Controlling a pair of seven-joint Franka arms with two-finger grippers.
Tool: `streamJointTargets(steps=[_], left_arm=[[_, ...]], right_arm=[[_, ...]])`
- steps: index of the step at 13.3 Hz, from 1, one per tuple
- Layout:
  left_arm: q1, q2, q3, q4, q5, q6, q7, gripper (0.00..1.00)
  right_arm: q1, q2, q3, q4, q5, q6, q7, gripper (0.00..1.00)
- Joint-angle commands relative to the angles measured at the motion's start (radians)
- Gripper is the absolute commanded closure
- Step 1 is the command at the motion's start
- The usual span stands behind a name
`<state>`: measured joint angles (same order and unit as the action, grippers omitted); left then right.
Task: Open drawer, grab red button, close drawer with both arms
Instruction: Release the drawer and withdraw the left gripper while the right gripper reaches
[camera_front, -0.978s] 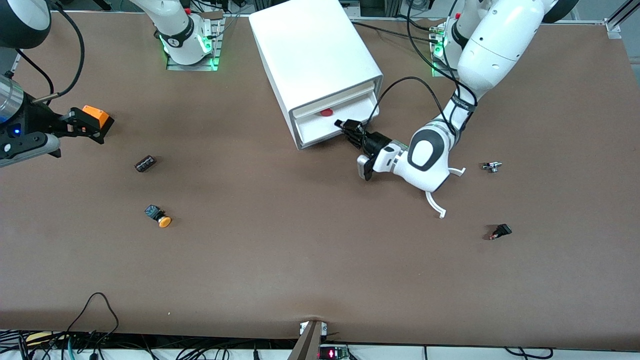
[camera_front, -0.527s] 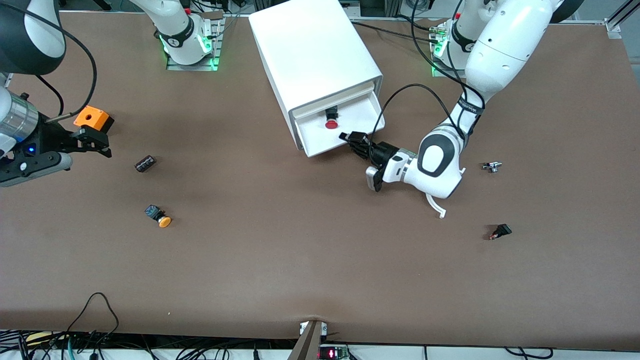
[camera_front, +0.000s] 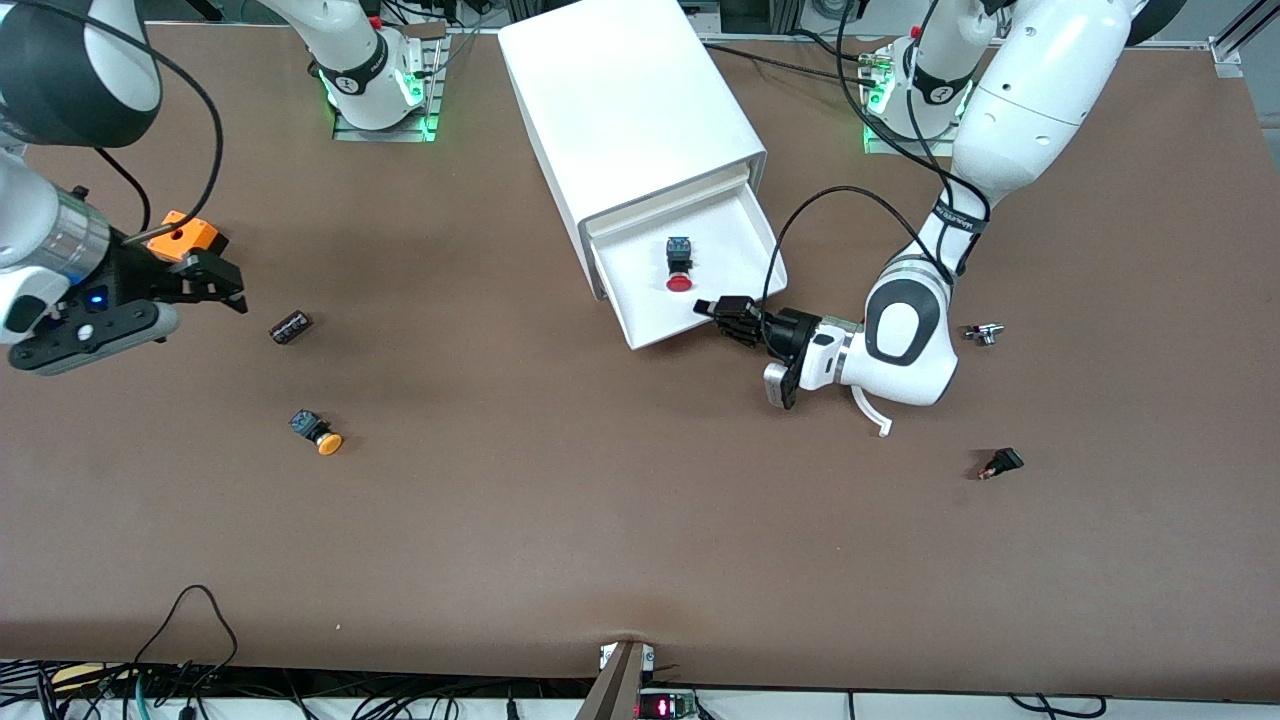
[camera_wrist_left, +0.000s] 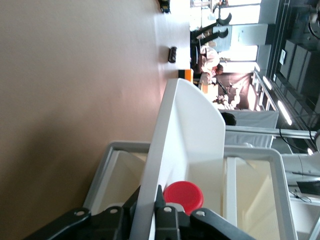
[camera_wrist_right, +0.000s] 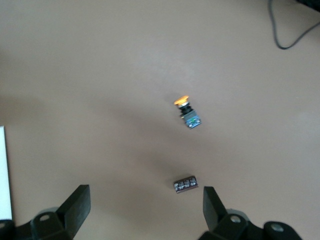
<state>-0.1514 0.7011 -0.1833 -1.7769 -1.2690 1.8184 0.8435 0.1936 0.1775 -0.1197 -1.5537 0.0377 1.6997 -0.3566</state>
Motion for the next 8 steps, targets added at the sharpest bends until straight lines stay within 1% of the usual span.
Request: streamJointTargets(steps=[1,2,3,4,5,6,7,8], left_arm=[[0.007,0.021,0.002,0.022,-0.041,0.124,-0.032,0.93],[0.013,0.021,0.002,0.024,-0.047,0.127,-0.032,0.92],[0.015,0.020,0.004,0.022,-0.046,0.130,-0.037,0.88],[0.027,0.018,0.004,0.021,-0.040,0.128,-0.059,0.16],[0.033,0.015,0.004,0.019,-0.032,0.122,-0.078,0.00],[0.036,0.008,0.005,0.013,-0.015,0.117,-0.119,0.00],[0.044,-0.024,0.008,0.011,0.047,0.114,-0.200,0.00],[0.047,-0.061,0.008,0.014,0.139,0.111,-0.310,0.00]], right_arm=[[0.033,0.010,0.006,0.012,0.013,-0.034,-0.024,0.00],[0.043,0.010,0.006,0.014,0.011,-0.031,-0.019,0.00],[0.047,0.010,0.006,0.017,0.013,-0.026,-0.015,0.00],[0.053,0.010,0.006,0.017,0.014,-0.025,-0.015,0.00],[0.067,0.013,0.006,0.017,0.011,-0.022,-0.015,0.00],[0.085,0.022,0.006,0.018,0.011,-0.020,-0.015,0.00],[0.098,0.026,0.006,0.018,0.011,-0.020,-0.015,0.00],[0.108,0.033,0.006,0.018,0.013,-0.018,-0.015,0.00]])
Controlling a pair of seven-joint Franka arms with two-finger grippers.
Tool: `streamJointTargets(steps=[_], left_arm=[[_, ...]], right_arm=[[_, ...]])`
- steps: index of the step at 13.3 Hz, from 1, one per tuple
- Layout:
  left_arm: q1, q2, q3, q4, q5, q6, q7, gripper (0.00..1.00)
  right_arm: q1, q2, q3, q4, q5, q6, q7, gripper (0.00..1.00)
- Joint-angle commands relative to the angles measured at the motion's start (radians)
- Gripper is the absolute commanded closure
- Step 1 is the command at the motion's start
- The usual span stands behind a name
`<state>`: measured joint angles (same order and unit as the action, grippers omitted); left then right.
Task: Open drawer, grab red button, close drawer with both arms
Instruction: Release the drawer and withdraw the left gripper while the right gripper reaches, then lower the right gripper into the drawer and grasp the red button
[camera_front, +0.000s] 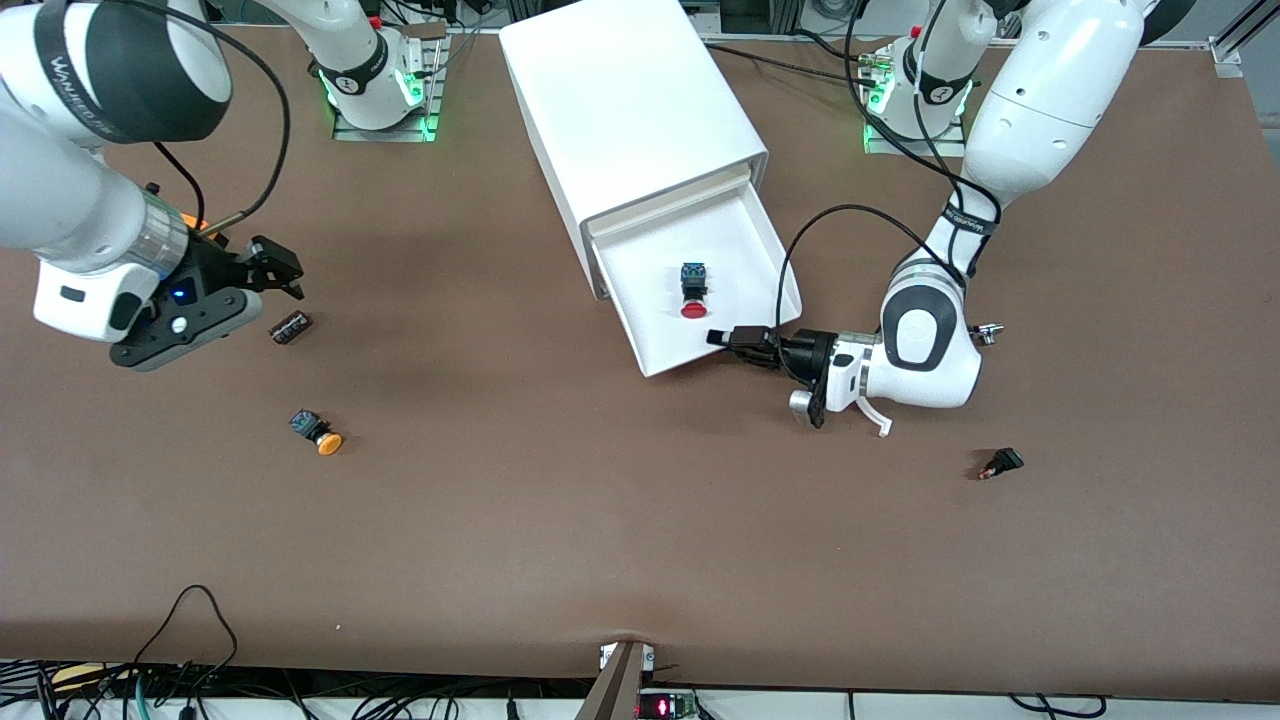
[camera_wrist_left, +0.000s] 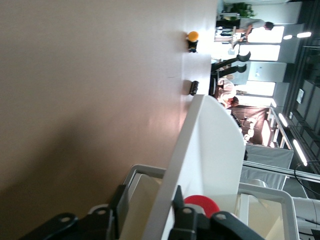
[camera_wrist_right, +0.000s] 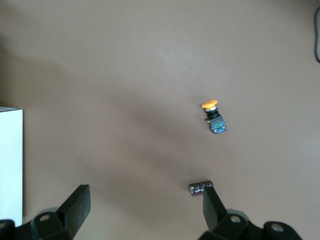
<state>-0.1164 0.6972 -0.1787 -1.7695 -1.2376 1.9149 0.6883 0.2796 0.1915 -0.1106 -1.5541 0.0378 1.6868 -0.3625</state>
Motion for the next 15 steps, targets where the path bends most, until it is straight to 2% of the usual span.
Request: streamJointTargets(steps=[1,3,7,9,11,15], left_arm=[[0.020,-0.106,0.002,0.015,0.222,0.001,-0.276,0.00],[0.047,-0.183,0.002,0.044,0.427,-0.045,-0.438,0.00],[0.096,-0.209,0.005,0.250,0.813,-0.256,-0.556,0.00],[0.109,-0.241,0.008,0.297,0.920,-0.313,-0.559,0.00],[0.122,-0.281,0.008,0.305,1.022,-0.335,-0.559,0.00],[0.194,-0.356,0.011,0.306,1.162,-0.381,-0.585,0.00]], right_arm=[[0.033,0.019,-0.003,0.019,0.013,-0.003,-0.009,0.00],[0.058,0.022,0.000,0.020,0.016,-0.003,-0.007,0.00],[0.186,0.040,0.011,0.026,0.028,0.019,0.077,0.00],[0.254,0.072,0.012,0.060,0.042,0.059,0.210,0.00],[0.323,0.115,0.012,0.106,0.080,0.082,0.301,0.00],[0.473,0.271,0.012,0.290,0.108,0.137,0.615,0.00]])
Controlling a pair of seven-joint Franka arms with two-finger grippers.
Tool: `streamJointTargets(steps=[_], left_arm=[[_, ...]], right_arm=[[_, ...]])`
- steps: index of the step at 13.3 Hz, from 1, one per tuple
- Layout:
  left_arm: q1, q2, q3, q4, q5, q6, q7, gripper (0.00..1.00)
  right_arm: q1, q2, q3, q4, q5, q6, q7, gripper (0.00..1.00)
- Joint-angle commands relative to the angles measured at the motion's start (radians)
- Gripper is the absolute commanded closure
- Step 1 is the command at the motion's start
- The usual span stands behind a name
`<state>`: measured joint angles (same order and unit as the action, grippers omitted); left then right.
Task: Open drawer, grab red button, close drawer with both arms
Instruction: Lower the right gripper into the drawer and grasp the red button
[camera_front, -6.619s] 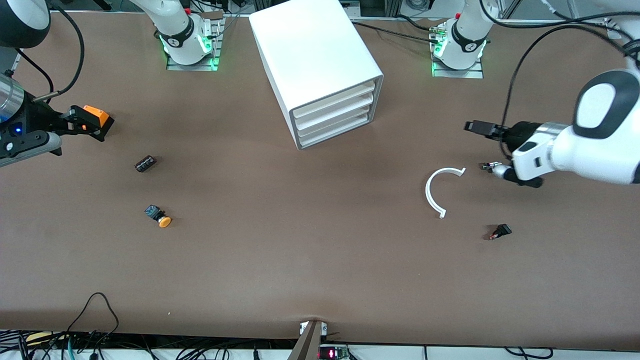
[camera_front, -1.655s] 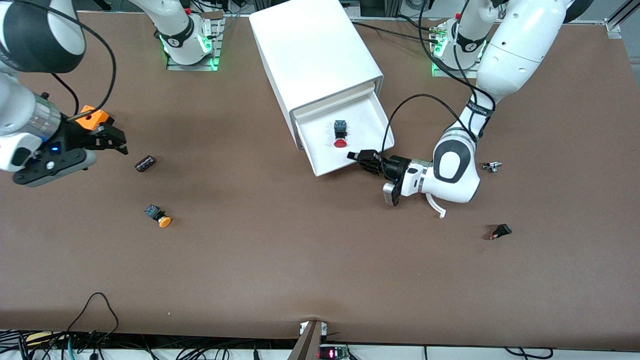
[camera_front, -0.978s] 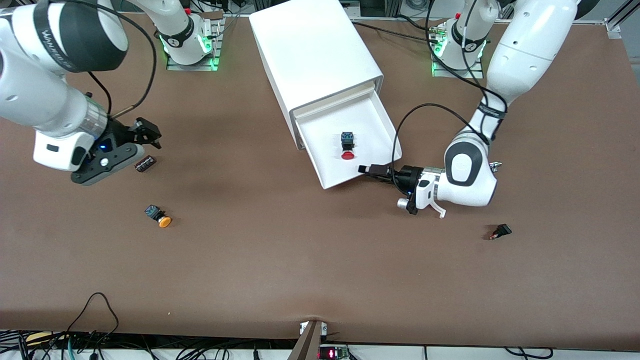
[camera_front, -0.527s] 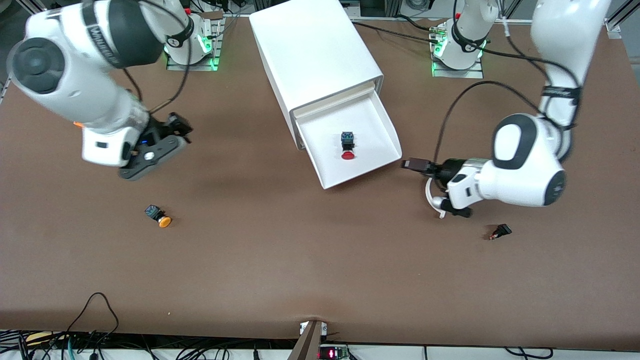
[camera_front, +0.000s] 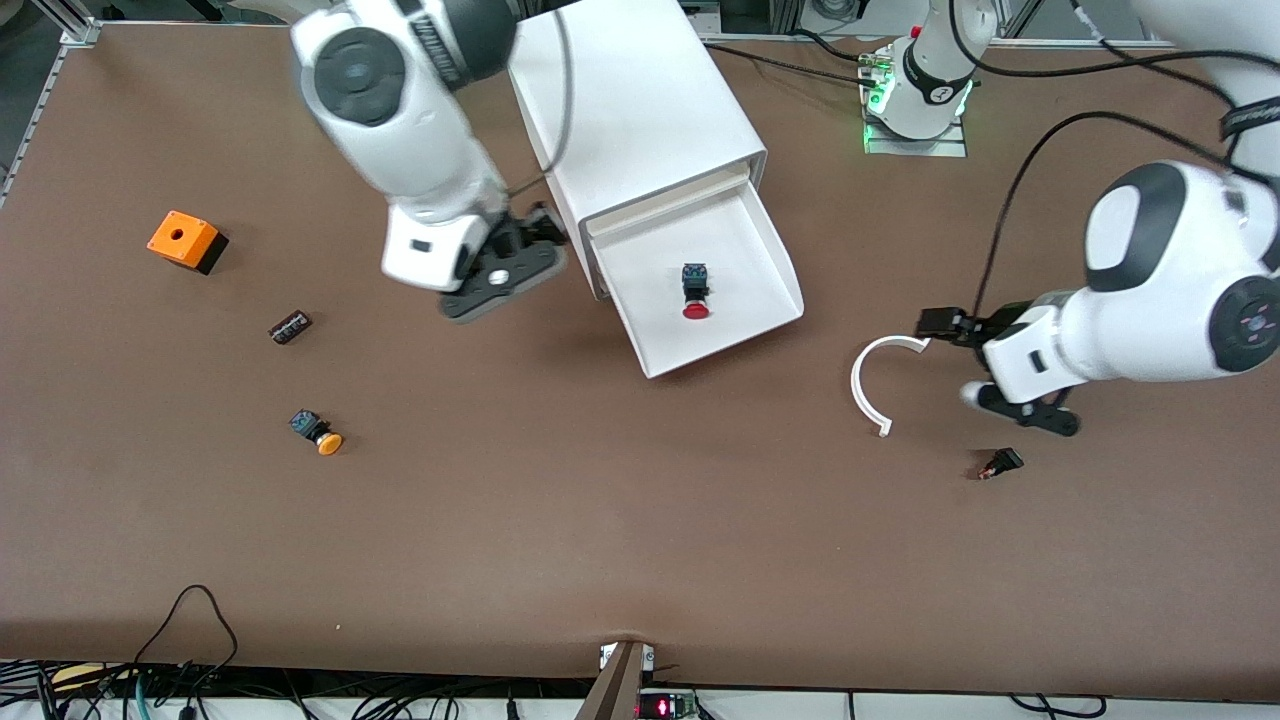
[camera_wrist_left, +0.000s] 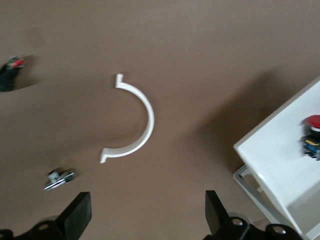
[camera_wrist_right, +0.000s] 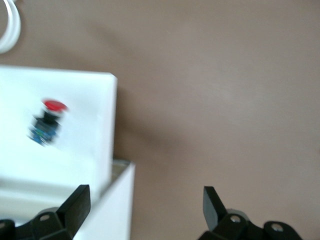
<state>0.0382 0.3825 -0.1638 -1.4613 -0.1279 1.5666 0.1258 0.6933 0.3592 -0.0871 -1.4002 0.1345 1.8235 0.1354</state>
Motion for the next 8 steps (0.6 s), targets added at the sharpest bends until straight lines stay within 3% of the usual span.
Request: streamJointTargets(steps=[1,6,8], left_arm=[[0.061,-0.054,-0.005,-0.004,0.062,-0.037,-0.038,0.00],[0.111,-0.086,0.007,-0.002,0.067,-0.020,-0.150,0.00],[0.109,-0.086,-0.005,-0.001,0.160,-0.020,-0.150,0.00]], right_arm=[[0.083,0.144,-0.013,0.171,0.011,0.023,0.168,0.00],[0.205,0.306,-0.017,0.268,-0.038,0.126,0.408,0.00],[0.241,0.340,-0.019,0.274,-0.065,0.146,0.514,0.00]])
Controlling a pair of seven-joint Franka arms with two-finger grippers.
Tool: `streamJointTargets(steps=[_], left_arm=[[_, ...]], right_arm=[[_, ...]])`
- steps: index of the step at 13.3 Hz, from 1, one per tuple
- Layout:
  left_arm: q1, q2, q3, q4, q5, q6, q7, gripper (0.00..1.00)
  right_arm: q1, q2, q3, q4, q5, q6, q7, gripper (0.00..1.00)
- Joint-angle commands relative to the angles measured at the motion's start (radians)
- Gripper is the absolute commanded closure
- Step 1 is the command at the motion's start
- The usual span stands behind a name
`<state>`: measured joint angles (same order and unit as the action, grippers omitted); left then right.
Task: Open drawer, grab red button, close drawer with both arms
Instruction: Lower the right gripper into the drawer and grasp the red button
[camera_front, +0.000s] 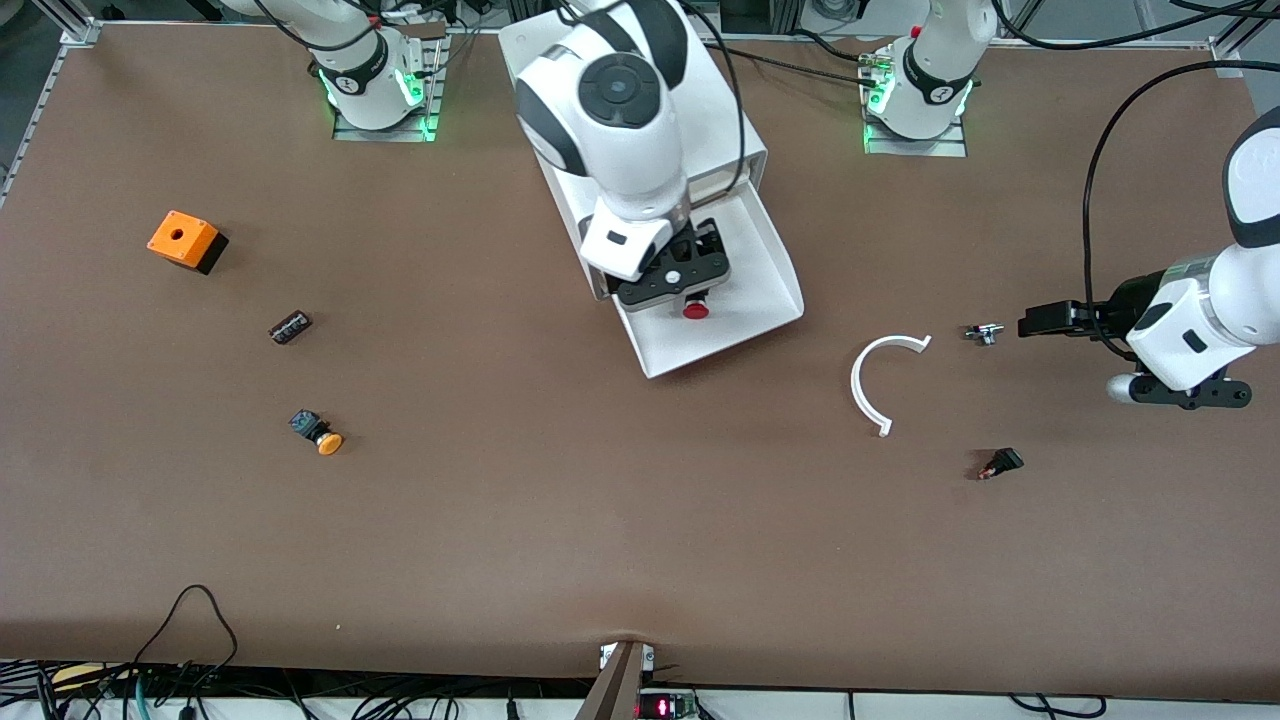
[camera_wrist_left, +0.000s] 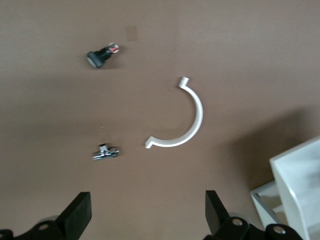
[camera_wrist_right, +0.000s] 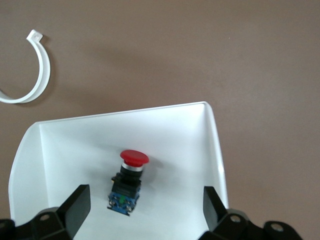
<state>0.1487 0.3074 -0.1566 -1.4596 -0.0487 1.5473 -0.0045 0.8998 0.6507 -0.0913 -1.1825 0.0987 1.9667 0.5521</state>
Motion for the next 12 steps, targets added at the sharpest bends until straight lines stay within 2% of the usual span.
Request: streamJointTargets(steps=[1,9,12], left_arm=[[-0.003,-0.011,-0.015,-0.002,0.108,-0.001,-0.019,0.00],[-0.001,-0.007,-0.011,0.016,0.113,-0.004,0.001,0.00],[-0.001,-0.005,-0.011,0.015,0.115,-0.004,0.001,0.00]], right_arm=[[0.050,0.061,-0.013,0.057,-0.052,0.009,0.127,0.00],[0.091,0.135,-0.015,0.057,-0.105,0.023,0.212,0.00],[0.091,0.152,-0.013,0.053,-0.120,0.047,0.212,0.04]])
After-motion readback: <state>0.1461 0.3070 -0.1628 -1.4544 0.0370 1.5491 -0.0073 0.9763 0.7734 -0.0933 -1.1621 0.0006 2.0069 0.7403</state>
